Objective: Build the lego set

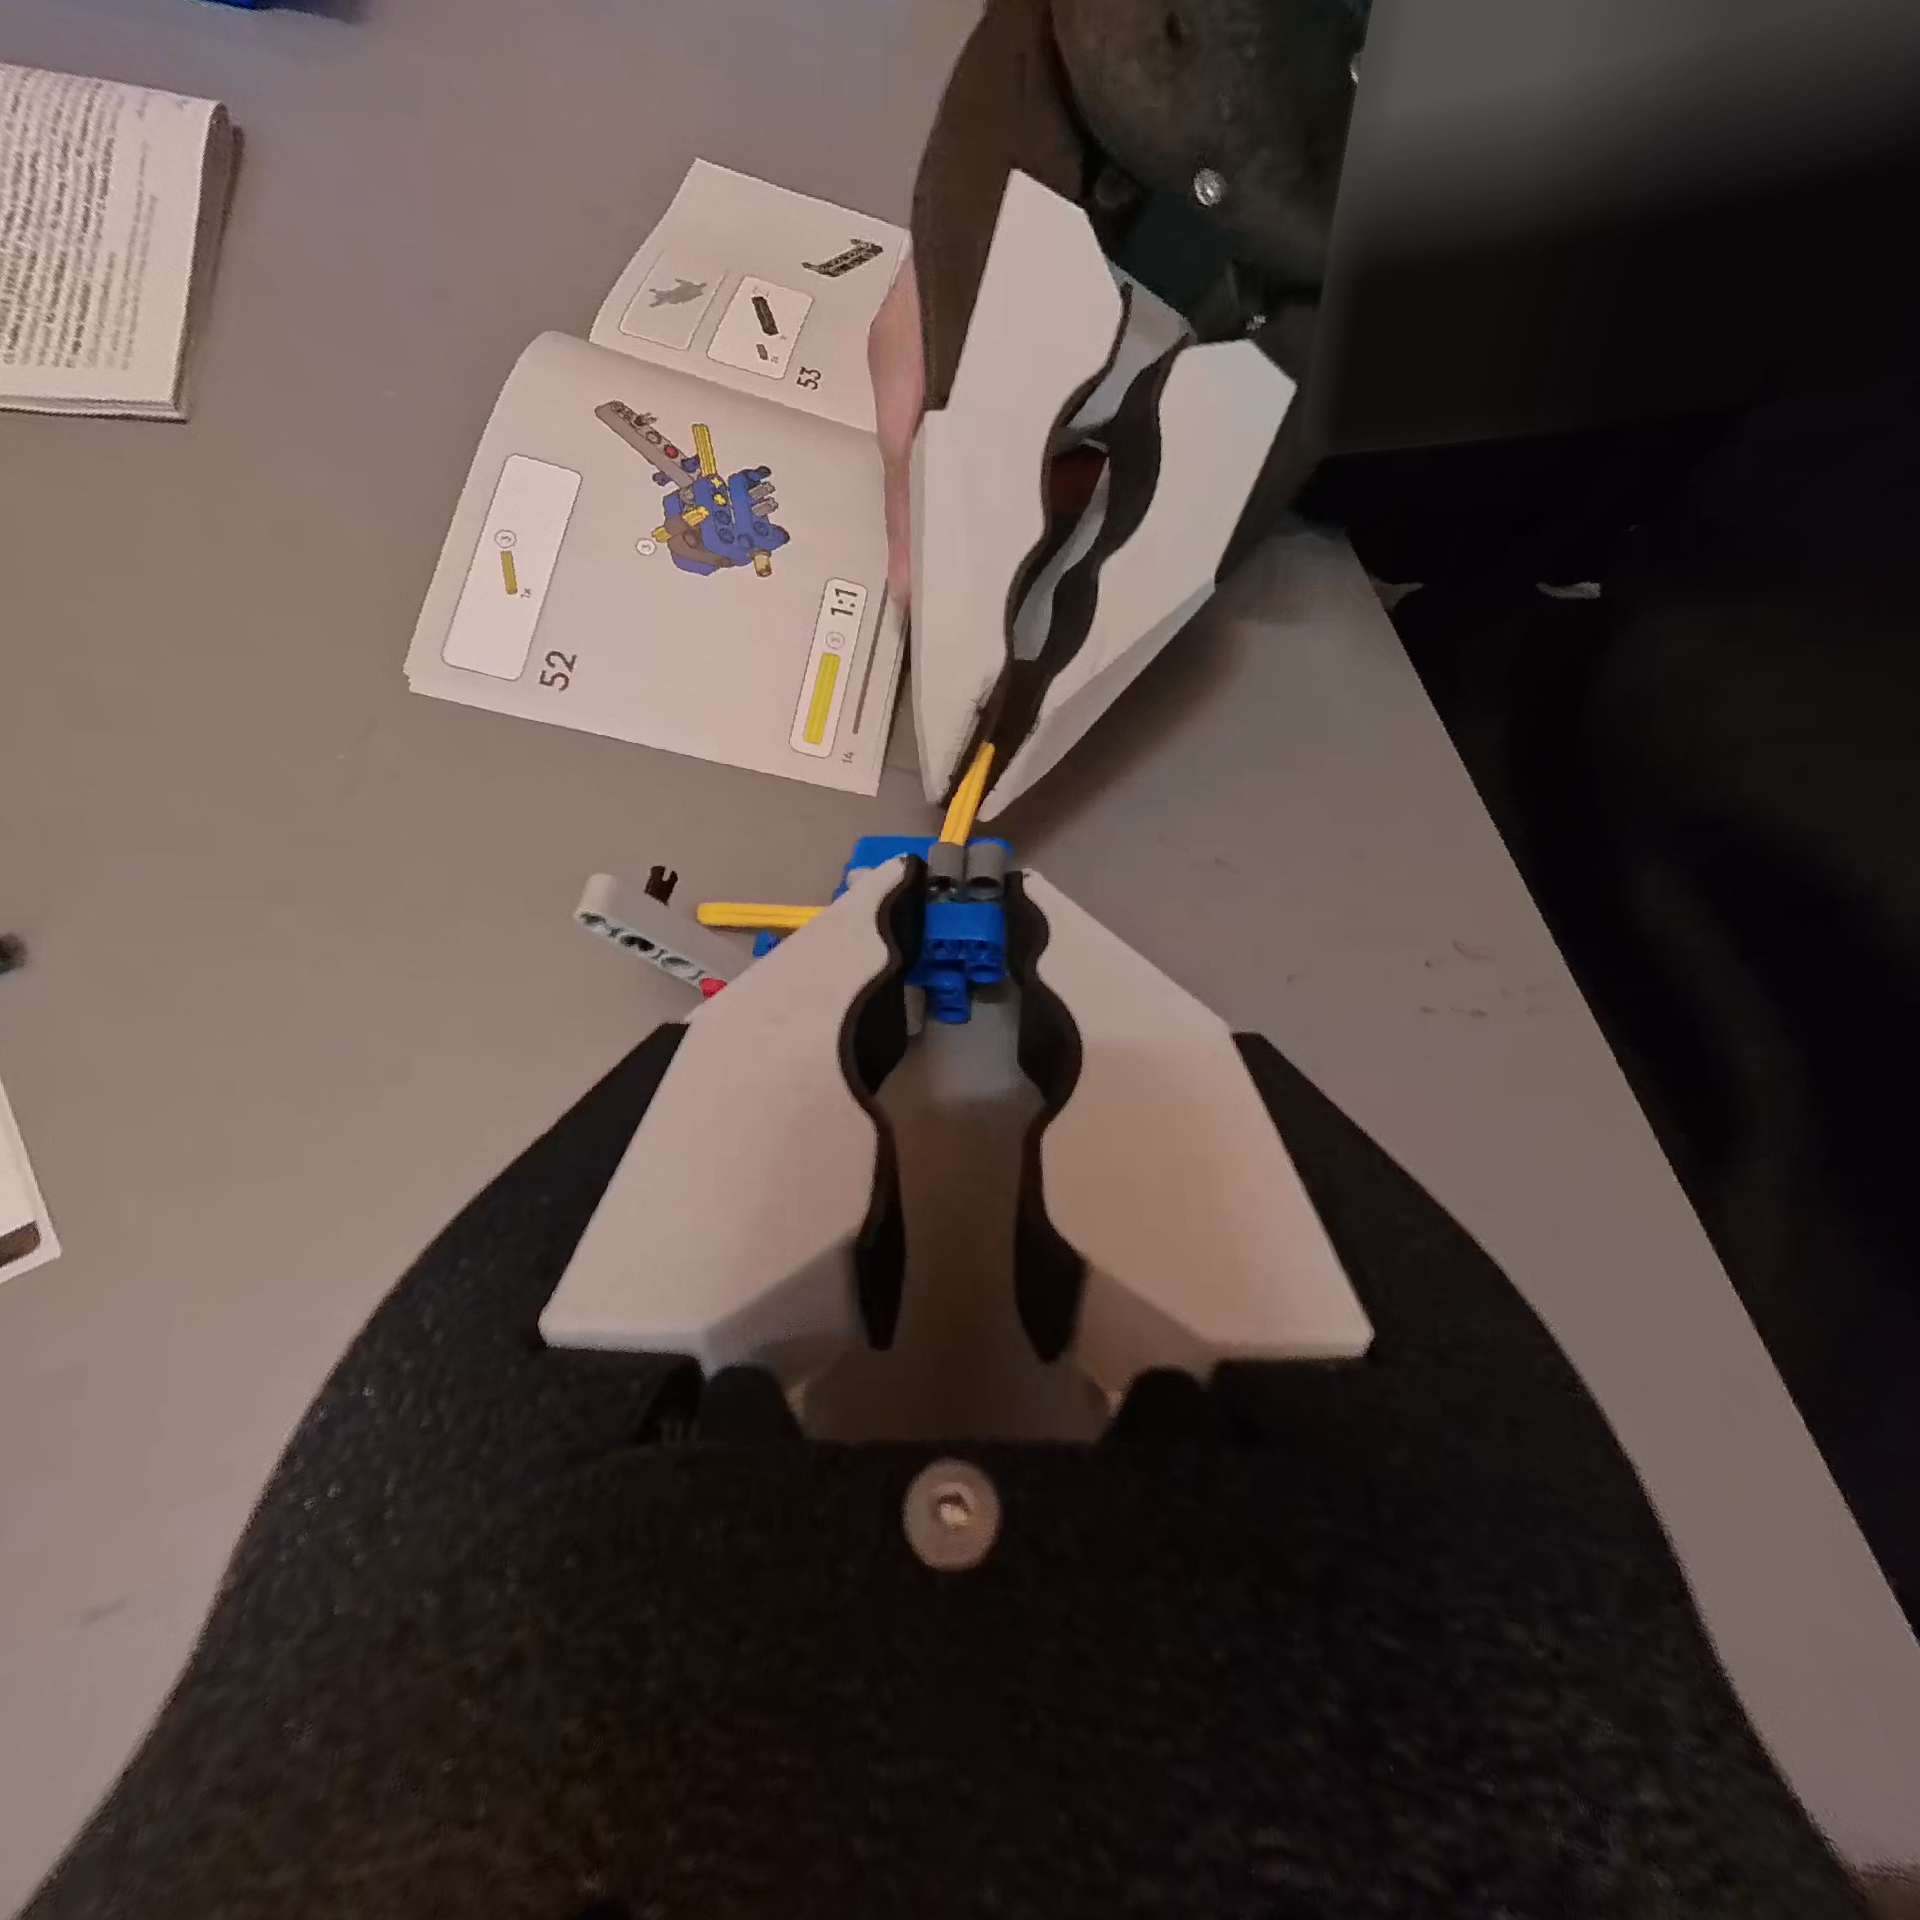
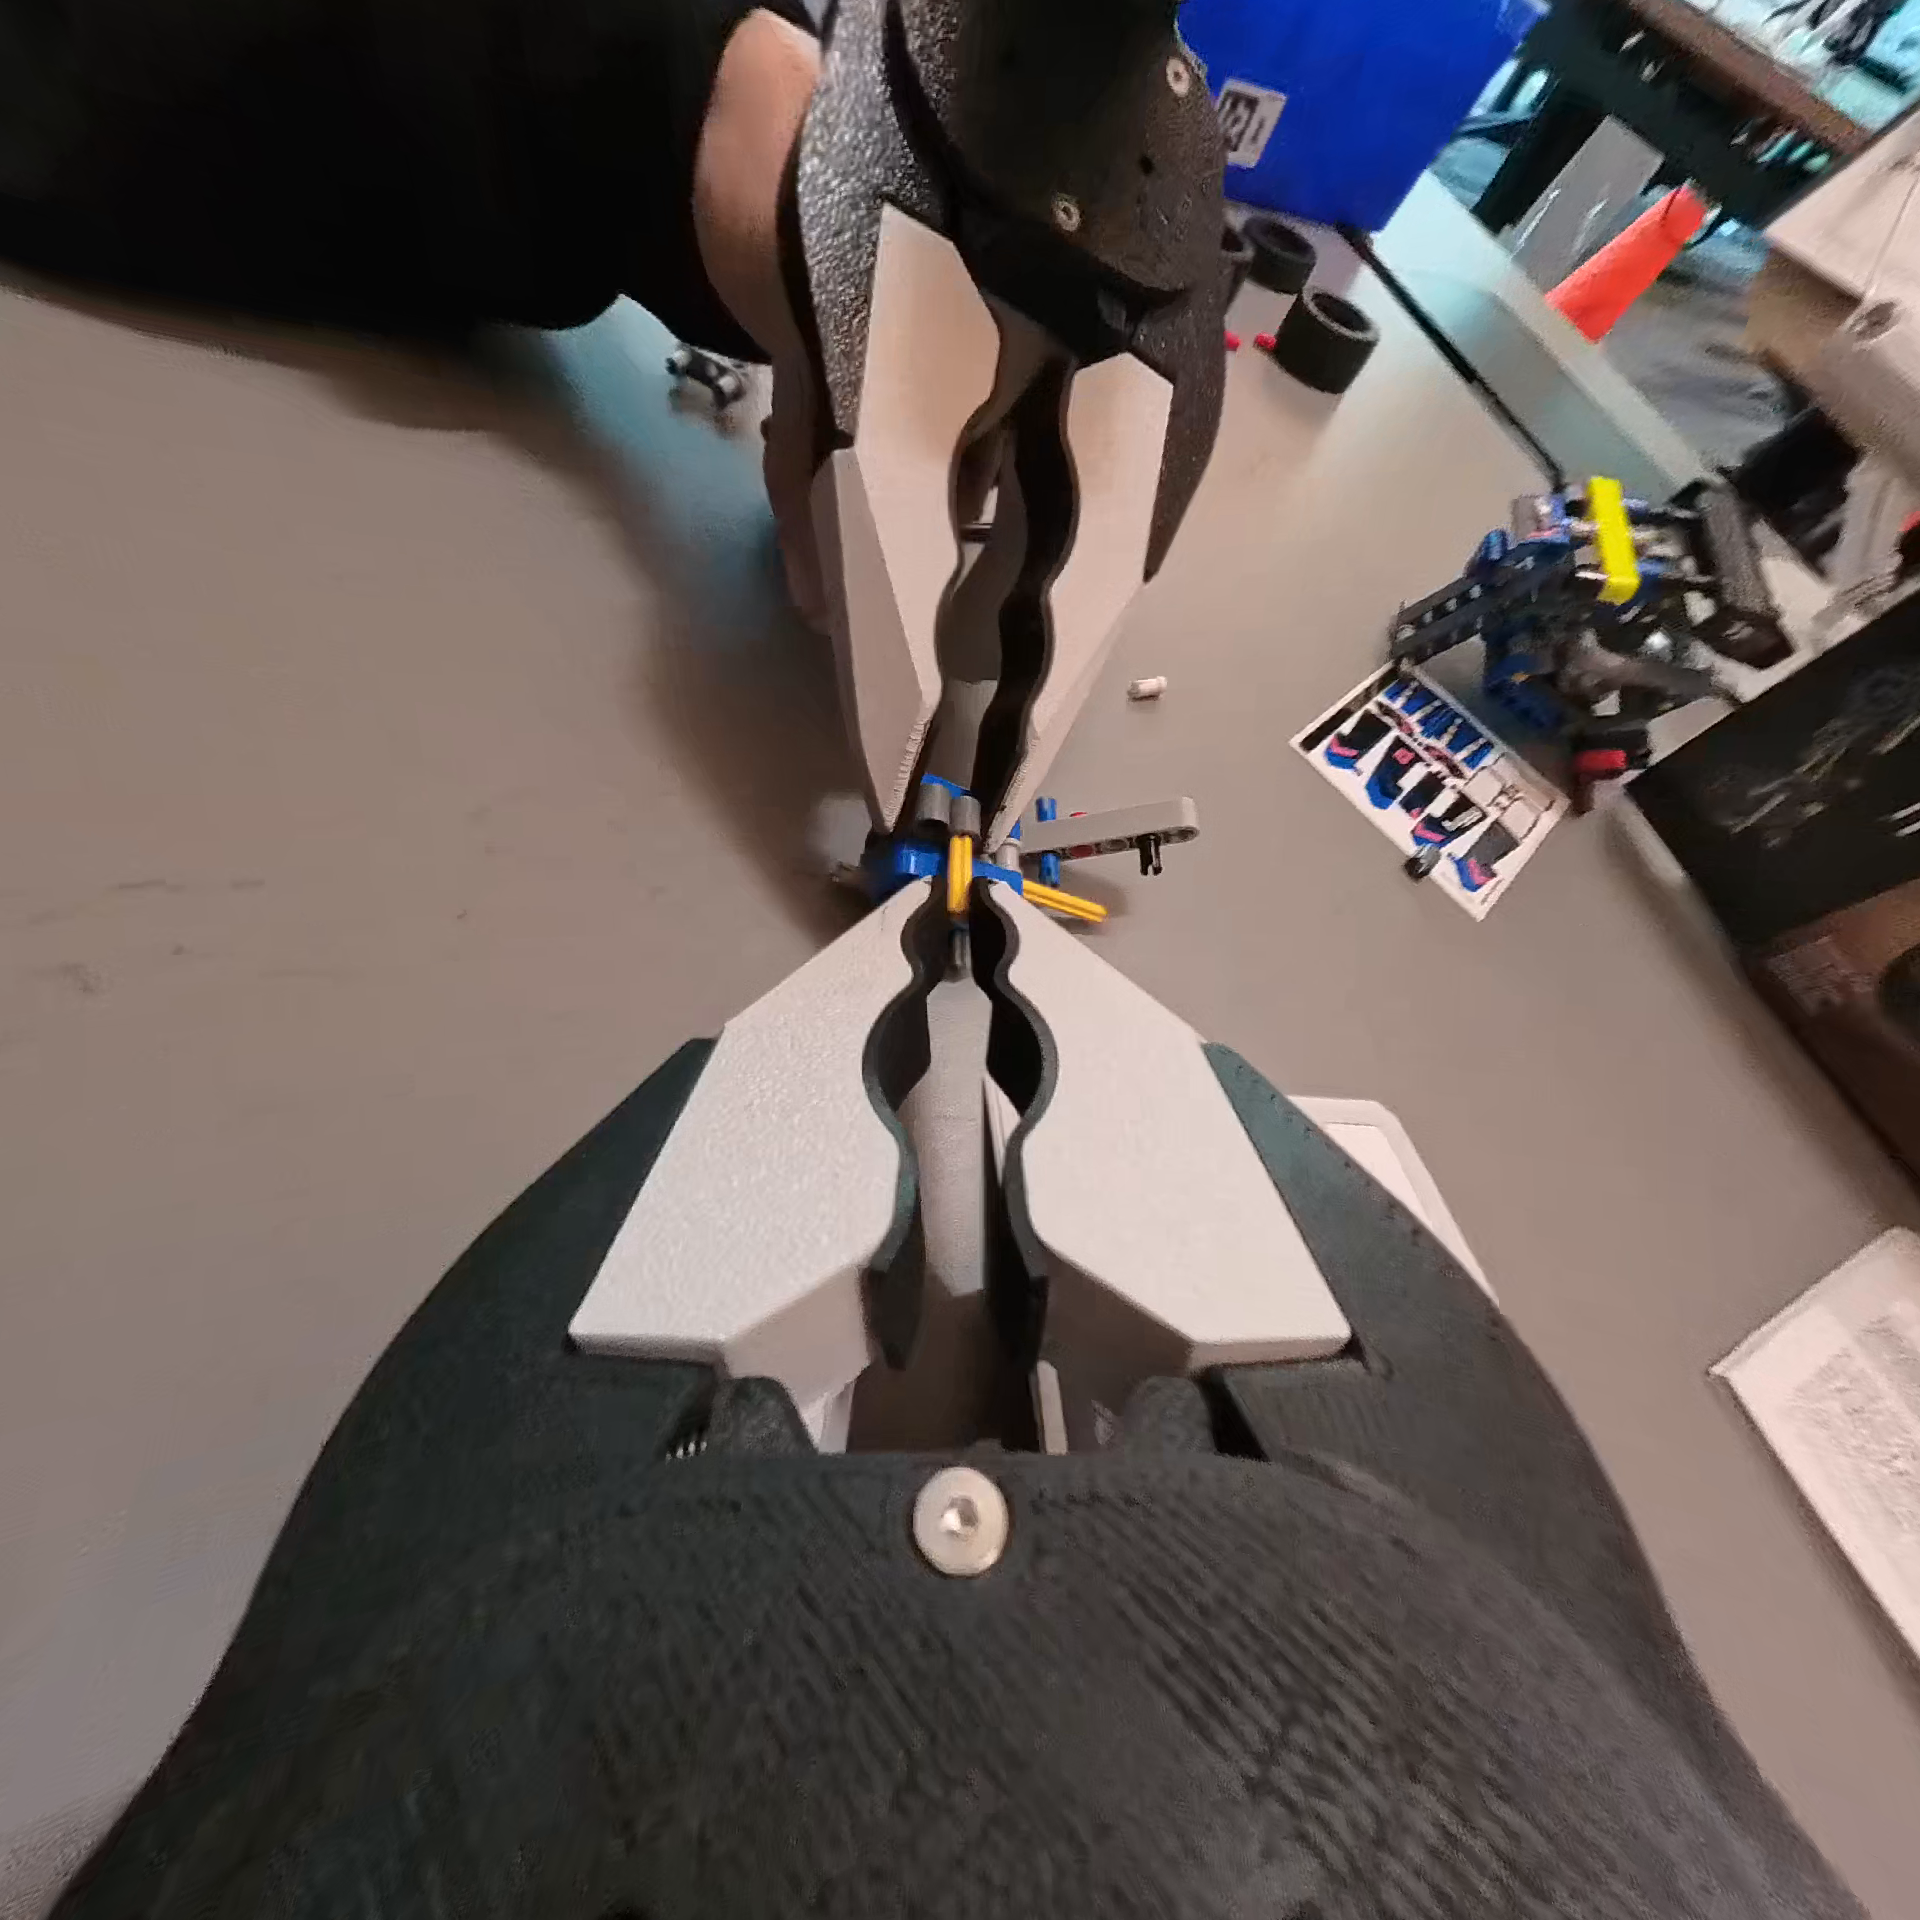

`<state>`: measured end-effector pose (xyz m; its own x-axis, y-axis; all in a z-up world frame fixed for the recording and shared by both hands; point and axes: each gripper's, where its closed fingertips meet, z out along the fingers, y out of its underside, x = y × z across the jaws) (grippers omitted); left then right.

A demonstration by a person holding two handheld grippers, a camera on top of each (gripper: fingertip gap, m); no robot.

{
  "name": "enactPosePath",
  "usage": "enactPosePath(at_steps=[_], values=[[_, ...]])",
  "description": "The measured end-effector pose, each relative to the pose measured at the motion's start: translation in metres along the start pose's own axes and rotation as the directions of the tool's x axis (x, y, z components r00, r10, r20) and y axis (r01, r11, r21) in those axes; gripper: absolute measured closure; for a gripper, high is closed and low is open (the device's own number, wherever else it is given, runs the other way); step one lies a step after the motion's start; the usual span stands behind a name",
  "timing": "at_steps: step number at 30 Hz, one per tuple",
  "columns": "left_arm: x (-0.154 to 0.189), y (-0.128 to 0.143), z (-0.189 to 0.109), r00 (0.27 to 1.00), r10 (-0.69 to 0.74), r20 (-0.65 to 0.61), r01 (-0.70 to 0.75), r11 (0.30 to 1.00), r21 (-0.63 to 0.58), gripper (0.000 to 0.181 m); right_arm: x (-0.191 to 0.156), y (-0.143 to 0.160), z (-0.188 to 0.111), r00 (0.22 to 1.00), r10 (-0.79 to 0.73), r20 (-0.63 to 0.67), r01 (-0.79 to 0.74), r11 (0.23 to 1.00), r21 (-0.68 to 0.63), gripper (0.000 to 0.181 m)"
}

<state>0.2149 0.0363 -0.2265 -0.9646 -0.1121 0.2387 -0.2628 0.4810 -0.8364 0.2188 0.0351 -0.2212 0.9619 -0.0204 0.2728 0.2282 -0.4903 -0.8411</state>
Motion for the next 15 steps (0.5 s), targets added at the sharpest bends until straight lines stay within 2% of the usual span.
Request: enactPosePath(at_steps=[3, 9, 15], values=[[0.001, -0.001, -0.002, 1.0, -0.003, -0.008, 0.003, 1.0, 0.008, 0.169, 0.0, 0.0, 0.001, 0.997, -0.058, -0.046, 0.058, 0.998, -0.004, 0.178], [0.0, -0.003, -0.005, 0.997, 0.061, 0.046, -0.062, 0.998, 0.026, 0.158, 0.0, -0.001, 0.0, 0.999, -0.037, -0.027, 0.037, 0.999, 0.007, 0.178], [-0.007, 0.011, -0.001, 0.994, 0.055, 0.097, -0.048, 0.996, -0.069, 0.141, -0.001, 0.0, 0.001, 1.0, -0.028, -0.013, 0.028, 1.0, 0.002, 0.178]])
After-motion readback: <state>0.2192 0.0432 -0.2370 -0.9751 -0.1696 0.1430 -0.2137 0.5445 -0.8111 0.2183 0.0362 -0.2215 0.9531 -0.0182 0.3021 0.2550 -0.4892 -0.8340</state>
